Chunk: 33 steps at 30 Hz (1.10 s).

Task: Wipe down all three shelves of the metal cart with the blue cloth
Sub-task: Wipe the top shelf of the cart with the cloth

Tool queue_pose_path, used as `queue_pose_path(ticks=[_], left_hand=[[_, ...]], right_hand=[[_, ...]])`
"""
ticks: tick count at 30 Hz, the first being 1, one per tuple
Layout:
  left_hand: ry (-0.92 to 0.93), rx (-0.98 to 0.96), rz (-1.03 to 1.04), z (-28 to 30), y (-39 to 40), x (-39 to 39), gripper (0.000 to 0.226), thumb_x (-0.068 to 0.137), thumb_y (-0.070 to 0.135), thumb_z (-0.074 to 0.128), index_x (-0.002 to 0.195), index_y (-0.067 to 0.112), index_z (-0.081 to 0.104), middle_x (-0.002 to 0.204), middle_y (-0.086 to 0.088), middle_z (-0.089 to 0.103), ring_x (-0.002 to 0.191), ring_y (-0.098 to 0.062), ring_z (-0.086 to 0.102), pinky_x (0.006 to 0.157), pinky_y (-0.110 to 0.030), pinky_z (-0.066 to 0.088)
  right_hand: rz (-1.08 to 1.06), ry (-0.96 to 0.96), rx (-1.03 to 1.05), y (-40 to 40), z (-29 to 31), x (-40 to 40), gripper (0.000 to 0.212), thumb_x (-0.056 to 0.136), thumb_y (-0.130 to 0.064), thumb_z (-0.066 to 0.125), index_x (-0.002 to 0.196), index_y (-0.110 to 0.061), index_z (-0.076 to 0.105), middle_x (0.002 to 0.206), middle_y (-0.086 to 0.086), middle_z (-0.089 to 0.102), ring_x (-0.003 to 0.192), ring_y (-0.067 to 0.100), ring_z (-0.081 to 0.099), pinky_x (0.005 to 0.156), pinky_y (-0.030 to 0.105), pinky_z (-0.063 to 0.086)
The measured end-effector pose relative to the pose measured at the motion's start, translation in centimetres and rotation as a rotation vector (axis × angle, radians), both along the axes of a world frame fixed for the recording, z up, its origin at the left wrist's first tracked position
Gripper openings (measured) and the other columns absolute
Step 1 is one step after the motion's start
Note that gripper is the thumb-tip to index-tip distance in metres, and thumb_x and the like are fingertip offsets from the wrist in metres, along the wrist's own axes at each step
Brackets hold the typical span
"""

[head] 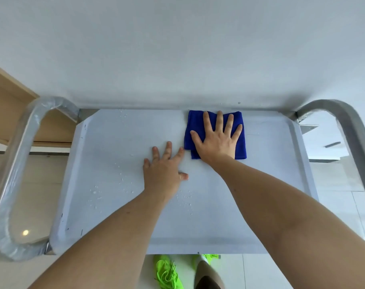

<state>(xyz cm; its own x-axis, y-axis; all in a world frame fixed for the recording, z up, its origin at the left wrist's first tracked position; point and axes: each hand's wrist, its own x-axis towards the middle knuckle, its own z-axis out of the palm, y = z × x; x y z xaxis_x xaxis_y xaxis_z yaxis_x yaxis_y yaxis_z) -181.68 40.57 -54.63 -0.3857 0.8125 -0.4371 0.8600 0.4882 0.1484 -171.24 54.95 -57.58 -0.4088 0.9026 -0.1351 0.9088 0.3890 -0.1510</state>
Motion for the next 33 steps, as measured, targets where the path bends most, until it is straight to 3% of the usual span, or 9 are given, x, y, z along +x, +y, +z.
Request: queue_pose_path(ticks=[8, 13, 18, 22, 28, 33], left_hand=[[-0.047, -0.023, 0.041, 0.5, 0.2, -0.3, 0.088, 0.078, 0.072, 0.056, 0.149, 0.051, 0.009, 0.163, 0.009, -0.003, 0.149, -0.032, -0.003, 0.113, -0.056, 0.017], [-0.062, -0.092, 0.035, 0.9, 1.0, -0.3, 0.087, 0.079, 0.067, 0.059, 0.149, 0.05, 0.009, 0.163, 0.008, -0.006, 0.148, -0.035, -0.005, 0.113, -0.06, 0.018], [-0.085, -0.125, -0.007, 1.1, 0.4, -0.7, 0.085, 0.084, 0.06, 0.056, 0.15, 0.049, 0.003, 0.163, 0.007, -0.013, 0.148, -0.035, -0.009, 0.115, -0.059, 0.015], [-0.083, -0.164, -0.027, 1.4, 0.1, -0.8, 0.088, 0.084, 0.063, 0.053, 0.149, 0.049, -0.004, 0.161, 0.009, -0.019, 0.148, -0.034, -0.012, 0.114, -0.057, 0.013], [-0.085, -0.12, -0.062, 1.8, -0.5, -0.8, 0.087, 0.086, 0.063, 0.052, 0.152, 0.044, -0.001, 0.162, 0.007, -0.015, 0.148, -0.034, -0.009, 0.113, -0.057, 0.017], [-0.046, 0.052, -0.01, 2.6, -3.1, -4.0, 0.081, 0.09, 0.052, 0.055, 0.154, 0.03, 0.011, 0.164, 0.003, -0.004, 0.149, -0.028, 0.004, 0.115, -0.05, 0.024]], right_hand=[[0.06, 0.014, -0.034, -6.6, -0.2, 3.9, 0.075, 0.093, -0.075, 0.013, 0.158, -0.038, 0.003, 0.169, 0.005, 0.001, 0.151, 0.035, -0.016, 0.115, 0.061, -0.017], [0.085, 0.011, -0.044, -10.7, 0.2, 6.4, 0.072, 0.095, -0.072, 0.015, 0.158, -0.037, 0.007, 0.169, 0.006, 0.004, 0.152, 0.036, -0.014, 0.117, 0.062, -0.014], [0.035, -0.011, -0.086, -15.9, 0.5, 7.5, 0.073, 0.094, -0.071, 0.021, 0.159, -0.038, 0.008, 0.169, 0.007, 0.005, 0.152, 0.037, -0.012, 0.117, 0.064, -0.011], [0.009, 0.012, -0.094, -21.0, 1.1, 8.0, 0.073, 0.094, -0.07, 0.03, 0.158, -0.035, 0.019, 0.167, 0.009, 0.014, 0.153, 0.04, -0.003, 0.118, 0.066, -0.004], [-0.025, 0.007, -0.132, -28.4, 1.9, 7.8, 0.072, 0.095, -0.07, 0.032, 0.157, -0.035, 0.022, 0.166, 0.009, 0.018, 0.153, 0.039, 0.001, 0.118, 0.066, 0.0], [0.004, -0.025, -0.161, -30.1, 2.3, 6.4, 0.071, 0.095, -0.072, 0.029, 0.157, -0.039, 0.021, 0.166, 0.005, 0.02, 0.152, 0.042, 0.006, 0.116, 0.069, 0.002]])
